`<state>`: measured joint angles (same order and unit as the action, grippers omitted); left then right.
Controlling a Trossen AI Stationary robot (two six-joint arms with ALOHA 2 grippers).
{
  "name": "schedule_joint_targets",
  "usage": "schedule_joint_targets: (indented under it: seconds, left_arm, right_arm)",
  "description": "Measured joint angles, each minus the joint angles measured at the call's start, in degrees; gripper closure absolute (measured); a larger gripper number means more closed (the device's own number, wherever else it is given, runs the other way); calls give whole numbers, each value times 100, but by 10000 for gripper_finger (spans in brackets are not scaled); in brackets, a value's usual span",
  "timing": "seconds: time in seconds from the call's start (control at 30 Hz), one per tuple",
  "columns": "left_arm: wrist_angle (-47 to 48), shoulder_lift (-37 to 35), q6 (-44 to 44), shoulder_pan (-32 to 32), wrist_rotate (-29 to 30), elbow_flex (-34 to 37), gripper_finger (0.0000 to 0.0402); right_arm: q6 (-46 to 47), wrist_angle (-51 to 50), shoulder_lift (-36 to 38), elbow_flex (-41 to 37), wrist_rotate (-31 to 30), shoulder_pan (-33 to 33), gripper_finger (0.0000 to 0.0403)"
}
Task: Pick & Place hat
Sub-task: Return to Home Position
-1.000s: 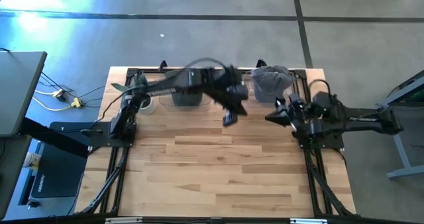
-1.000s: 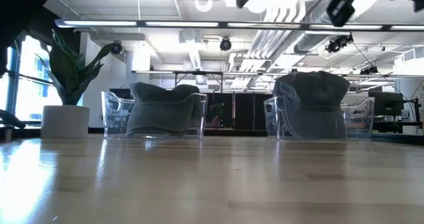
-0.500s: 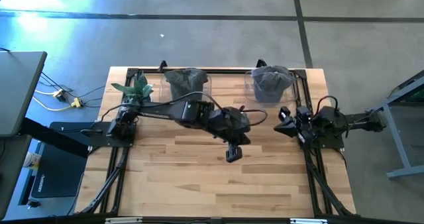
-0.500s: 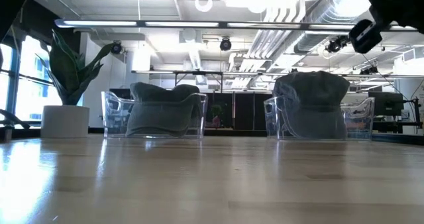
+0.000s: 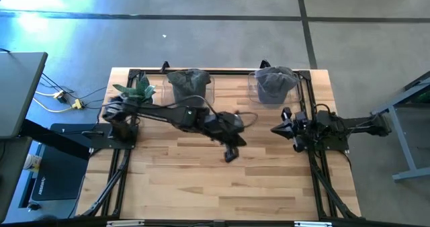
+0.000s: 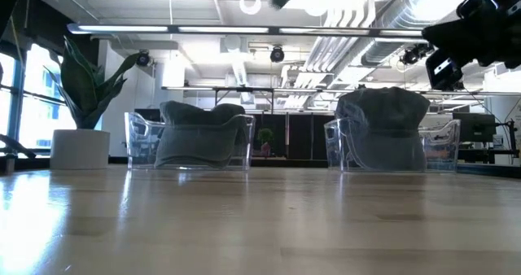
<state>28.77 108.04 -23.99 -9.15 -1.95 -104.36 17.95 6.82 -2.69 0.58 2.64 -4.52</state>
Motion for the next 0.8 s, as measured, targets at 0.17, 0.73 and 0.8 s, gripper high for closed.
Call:
schedule_joint_targets:
  seconds: [0.17,0.73,0.8]
  left_arm:
    - [-1101,-1164,-32,328,-22,1874,401]
    - [-1885,-4714,-181,1677,-324,5510,401]
    - [-1855,-5105,-180,1849,-399,5835,401]
  right_arm:
    - [-2,-129,53,0,47,179,403]
    - [-342,-549,-150,-2,-109,384,403]
    - [-304,-552,-266,-2,-105,377,403]
